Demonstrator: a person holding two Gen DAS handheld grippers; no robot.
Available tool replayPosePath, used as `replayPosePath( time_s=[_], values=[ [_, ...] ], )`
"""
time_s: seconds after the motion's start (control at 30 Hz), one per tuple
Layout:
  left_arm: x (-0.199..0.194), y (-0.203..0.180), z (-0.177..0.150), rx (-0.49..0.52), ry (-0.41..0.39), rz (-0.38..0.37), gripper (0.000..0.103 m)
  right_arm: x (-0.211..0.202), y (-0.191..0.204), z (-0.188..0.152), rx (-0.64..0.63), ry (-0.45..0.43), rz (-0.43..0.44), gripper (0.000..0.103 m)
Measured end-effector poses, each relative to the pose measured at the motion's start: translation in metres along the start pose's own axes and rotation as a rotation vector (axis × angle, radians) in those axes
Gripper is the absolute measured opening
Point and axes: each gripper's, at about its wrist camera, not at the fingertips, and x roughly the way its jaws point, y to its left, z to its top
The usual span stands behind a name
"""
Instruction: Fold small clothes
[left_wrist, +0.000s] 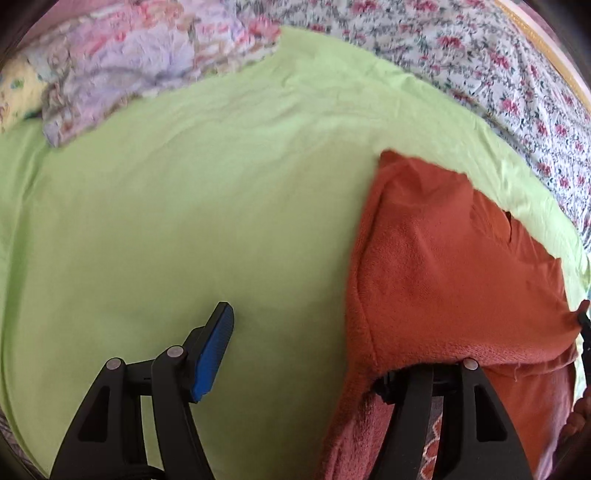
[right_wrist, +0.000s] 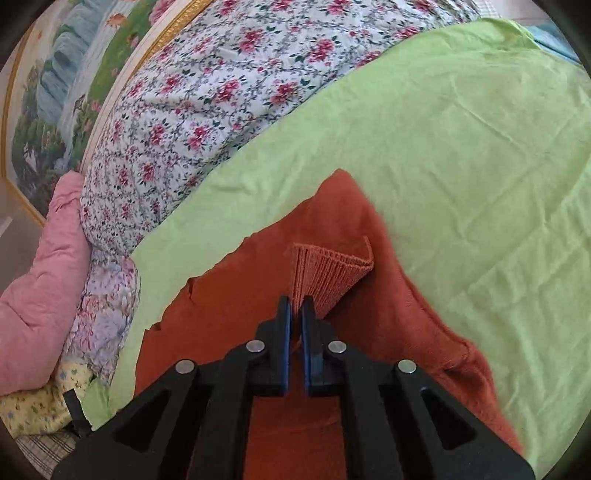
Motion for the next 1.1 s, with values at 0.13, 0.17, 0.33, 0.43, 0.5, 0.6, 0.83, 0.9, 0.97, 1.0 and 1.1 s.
replayPosePath(
  time_s=[0.13,0.17,0.33,0.43,0.5,0.6,0.83,0.9,0.97,1.0,1.1],
  values=[
    [-0.010,-0.007,-0.002,0.103,0.045,-0.090,0.065,0.006,-0.001,-0.003,-0.048,0.029,-0.067,0.006],
    [-0.015,-0.006,-0.001,0.120,0.060,-0.139,0.065,0.007,-0.005,-0.005,-0.049,0.039,-0.083,0.006],
    [-0.044,-0.005,0.028,0.201,0.055,-0.325,0.066,0.004,-0.010,-0.013,-0.064,0.058,-0.082,0.006],
    [-0.038,-0.018,0.053,0.259,0.087,-0.369,0.071,0.006,-0.009,-0.014,-0.071,0.057,-0.087,0.006],
    [-0.030,-0.027,0.062,0.335,0.178,-0.420,0.072,0.007,-0.011,-0.014,-0.061,0.062,-0.084,0.006],
    [-0.040,-0.022,0.062,0.406,0.124,-0.328,0.072,0.002,-0.016,-0.015,-0.044,0.056,-0.068,0.006],
    [-0.002,-0.051,0.114,0.344,0.106,-0.296,0.076,0.007,-0.008,-0.016,-0.083,0.065,-0.080,0.006],
    [0.033,-0.071,0.129,0.357,0.137,-0.275,0.076,0.006,-0.004,-0.016,-0.091,0.059,-0.084,0.006],
    [0.060,-0.081,0.134,0.353,0.178,-0.257,0.075,0.004,-0.001,-0.015,-0.098,0.051,-0.083,0.006],
    [0.075,-0.086,0.136,0.347,0.200,-0.249,0.074,0.003,0.001,-0.015,-0.099,0.049,-0.080,0.006],
    [0.092,-0.093,0.134,0.369,0.202,-0.243,0.054,0.004,0.003,-0.014,-0.105,0.053,-0.077,0.006]
  ],
)
